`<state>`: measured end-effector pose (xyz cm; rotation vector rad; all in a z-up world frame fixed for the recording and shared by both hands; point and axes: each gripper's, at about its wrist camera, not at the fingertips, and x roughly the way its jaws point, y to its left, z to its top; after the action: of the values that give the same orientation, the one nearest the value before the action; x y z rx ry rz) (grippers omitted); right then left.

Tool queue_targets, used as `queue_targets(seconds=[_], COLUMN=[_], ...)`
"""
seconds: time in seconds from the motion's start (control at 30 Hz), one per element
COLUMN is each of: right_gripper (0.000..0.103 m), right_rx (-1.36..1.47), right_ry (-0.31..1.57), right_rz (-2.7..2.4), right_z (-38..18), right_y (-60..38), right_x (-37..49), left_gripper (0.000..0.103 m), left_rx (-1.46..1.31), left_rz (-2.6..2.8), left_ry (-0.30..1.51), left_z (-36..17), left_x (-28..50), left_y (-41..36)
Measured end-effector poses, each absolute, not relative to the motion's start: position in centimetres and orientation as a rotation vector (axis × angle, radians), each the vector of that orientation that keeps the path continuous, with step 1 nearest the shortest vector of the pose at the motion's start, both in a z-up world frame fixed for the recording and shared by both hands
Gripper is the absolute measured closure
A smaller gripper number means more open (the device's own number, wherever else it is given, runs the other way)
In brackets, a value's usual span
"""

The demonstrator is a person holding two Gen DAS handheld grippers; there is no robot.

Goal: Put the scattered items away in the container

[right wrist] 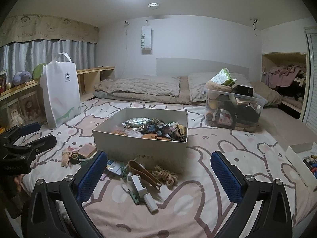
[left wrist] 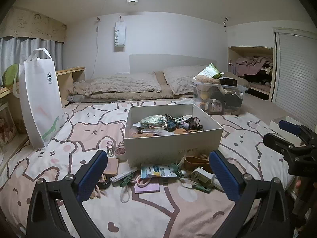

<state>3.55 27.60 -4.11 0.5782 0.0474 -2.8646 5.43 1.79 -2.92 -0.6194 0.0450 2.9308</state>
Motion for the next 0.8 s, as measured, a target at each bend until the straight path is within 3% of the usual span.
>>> queue_targets(seconds=[0.8], right_gripper=[0.0], right_rx=[0.593], right_ry=[0.069], right_rz=[-2.873], right_z=[-4.74], right_y=[27.01], right_x=[4.08], left_gripper=[0.0], left_rx=[-0.633], left_rz=[2.923], left_ry=[0.025], left_z=[-3.49], left_x=[6.19], left_y=[1.55])
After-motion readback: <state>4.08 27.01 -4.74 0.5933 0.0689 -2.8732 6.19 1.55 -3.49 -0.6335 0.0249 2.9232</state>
